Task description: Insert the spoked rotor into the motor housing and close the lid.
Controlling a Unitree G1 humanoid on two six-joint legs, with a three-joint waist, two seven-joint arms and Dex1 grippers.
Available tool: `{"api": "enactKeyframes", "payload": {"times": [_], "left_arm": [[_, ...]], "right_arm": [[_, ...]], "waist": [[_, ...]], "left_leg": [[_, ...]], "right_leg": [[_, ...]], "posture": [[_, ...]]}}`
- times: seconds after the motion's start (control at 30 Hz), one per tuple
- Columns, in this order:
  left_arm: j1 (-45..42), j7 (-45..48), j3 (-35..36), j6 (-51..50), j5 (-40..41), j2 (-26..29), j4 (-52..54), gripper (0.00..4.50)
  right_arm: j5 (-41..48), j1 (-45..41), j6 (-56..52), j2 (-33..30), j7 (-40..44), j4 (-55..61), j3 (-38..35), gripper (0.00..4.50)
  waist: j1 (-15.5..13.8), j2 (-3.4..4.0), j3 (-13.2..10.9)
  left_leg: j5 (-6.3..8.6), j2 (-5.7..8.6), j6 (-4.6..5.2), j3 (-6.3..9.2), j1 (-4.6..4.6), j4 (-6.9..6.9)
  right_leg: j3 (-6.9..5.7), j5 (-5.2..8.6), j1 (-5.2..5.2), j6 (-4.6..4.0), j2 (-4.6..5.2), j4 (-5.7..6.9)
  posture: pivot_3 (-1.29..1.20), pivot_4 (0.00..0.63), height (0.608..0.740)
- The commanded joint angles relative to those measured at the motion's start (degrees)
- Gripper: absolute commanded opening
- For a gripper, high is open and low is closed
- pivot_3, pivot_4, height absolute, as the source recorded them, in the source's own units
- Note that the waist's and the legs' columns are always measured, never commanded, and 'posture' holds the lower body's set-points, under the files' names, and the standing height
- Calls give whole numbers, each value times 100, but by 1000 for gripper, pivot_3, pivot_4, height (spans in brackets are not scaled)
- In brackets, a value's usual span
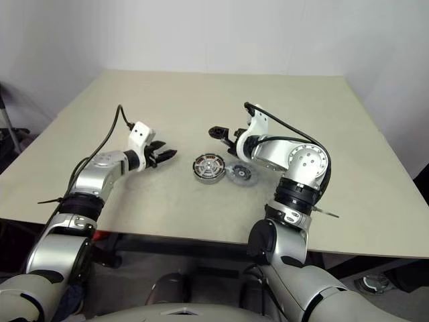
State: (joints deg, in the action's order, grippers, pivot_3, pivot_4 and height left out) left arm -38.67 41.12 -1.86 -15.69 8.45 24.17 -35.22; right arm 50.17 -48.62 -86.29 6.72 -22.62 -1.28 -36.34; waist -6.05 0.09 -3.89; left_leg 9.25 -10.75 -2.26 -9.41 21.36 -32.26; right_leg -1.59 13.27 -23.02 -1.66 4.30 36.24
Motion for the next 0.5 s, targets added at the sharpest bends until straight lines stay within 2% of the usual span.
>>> {"api": "enactKeyframes", "payload": {"times": [0.03,0.33,0.5], "left_arm": [[-161,9,103,133,-14,32,62,2950],[-109,69,44,90,-10,-35,147,2950],[-47,134,15,52,2,-125,192,2950]], "right_arm": [[-57,343,-140,71,39,283,-81,4467],[-346,731,-580,-443,189,799,-463,4467],[5,1044,-621,-716,90,1170,-682,4467]], "waist": [[-14,0,0],[-145,0,0],[-192,0,0]], "left_leg": [[0,0,0,0,1,0],[0,0,0,-1,4,-4],[0,1,0,-1,4,-4]], "right_leg": [[0,-1,1,-1,0,-1],[-2,-2,-1,1,0,1],[-2,-3,0,1,1,0]], "posture": [[0,0,740],[0,0,740],[0,0,740]]}}
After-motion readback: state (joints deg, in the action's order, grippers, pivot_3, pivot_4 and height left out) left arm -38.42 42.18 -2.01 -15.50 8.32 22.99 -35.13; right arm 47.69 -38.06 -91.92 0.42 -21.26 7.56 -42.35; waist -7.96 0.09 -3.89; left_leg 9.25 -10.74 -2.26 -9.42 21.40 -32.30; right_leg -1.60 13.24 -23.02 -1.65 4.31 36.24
